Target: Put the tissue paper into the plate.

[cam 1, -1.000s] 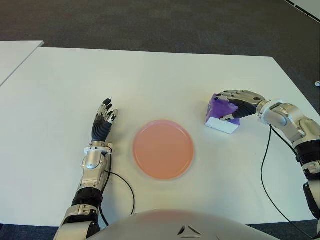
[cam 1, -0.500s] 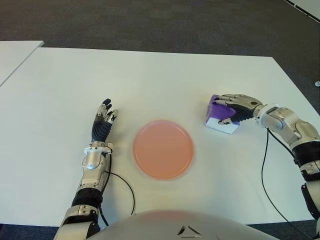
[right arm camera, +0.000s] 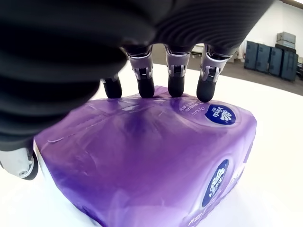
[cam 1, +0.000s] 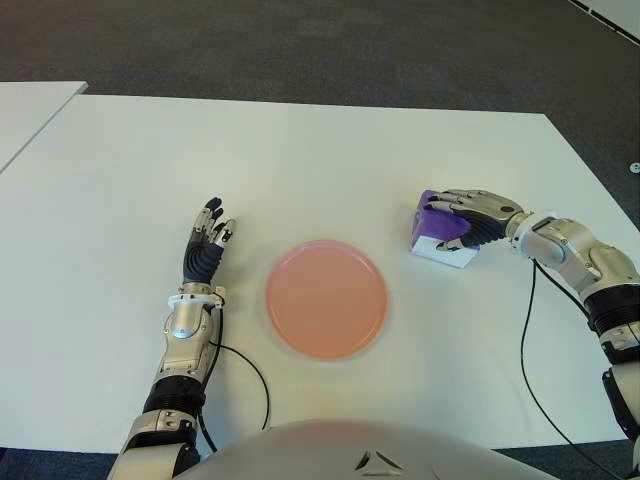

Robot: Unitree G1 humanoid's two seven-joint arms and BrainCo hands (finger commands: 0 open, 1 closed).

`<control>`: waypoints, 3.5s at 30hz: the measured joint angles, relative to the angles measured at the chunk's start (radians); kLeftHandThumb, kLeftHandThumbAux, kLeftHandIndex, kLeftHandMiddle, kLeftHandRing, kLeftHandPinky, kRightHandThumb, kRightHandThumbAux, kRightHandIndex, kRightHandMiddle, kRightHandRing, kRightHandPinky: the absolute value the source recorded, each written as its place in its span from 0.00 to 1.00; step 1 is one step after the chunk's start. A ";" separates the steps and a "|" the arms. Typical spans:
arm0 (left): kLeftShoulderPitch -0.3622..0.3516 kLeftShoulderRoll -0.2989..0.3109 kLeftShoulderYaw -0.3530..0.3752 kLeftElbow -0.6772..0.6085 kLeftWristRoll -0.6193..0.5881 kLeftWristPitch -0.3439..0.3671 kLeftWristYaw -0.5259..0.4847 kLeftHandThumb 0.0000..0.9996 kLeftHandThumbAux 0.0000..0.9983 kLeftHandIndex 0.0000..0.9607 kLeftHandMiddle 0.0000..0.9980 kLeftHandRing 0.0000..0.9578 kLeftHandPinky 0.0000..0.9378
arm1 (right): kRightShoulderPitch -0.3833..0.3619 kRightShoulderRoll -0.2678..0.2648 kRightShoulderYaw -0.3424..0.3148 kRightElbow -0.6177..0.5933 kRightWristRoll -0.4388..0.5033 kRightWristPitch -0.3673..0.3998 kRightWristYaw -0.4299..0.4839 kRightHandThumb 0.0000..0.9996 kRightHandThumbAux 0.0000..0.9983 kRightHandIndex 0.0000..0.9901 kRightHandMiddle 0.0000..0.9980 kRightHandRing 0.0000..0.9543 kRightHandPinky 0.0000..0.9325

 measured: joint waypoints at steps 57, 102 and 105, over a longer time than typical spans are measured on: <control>0.051 0.000 -0.002 -0.059 0.013 0.033 0.028 0.00 0.47 0.00 0.00 0.00 0.00 | -0.139 0.277 0.408 0.508 -0.228 0.264 -0.793 0.41 0.40 0.00 0.00 0.00 0.00; 0.057 -0.002 0.003 -0.076 0.012 0.045 0.041 0.00 0.49 0.00 0.00 0.00 0.00 | -0.187 0.334 0.468 0.588 -0.149 0.293 -0.866 0.71 0.70 0.43 0.72 0.75 0.80; 0.057 -0.002 0.004 -0.077 0.012 0.046 0.041 0.00 0.49 0.00 0.00 0.00 0.00 | -0.187 0.340 0.473 0.604 -0.154 0.294 -0.915 0.71 0.71 0.44 0.76 0.79 0.84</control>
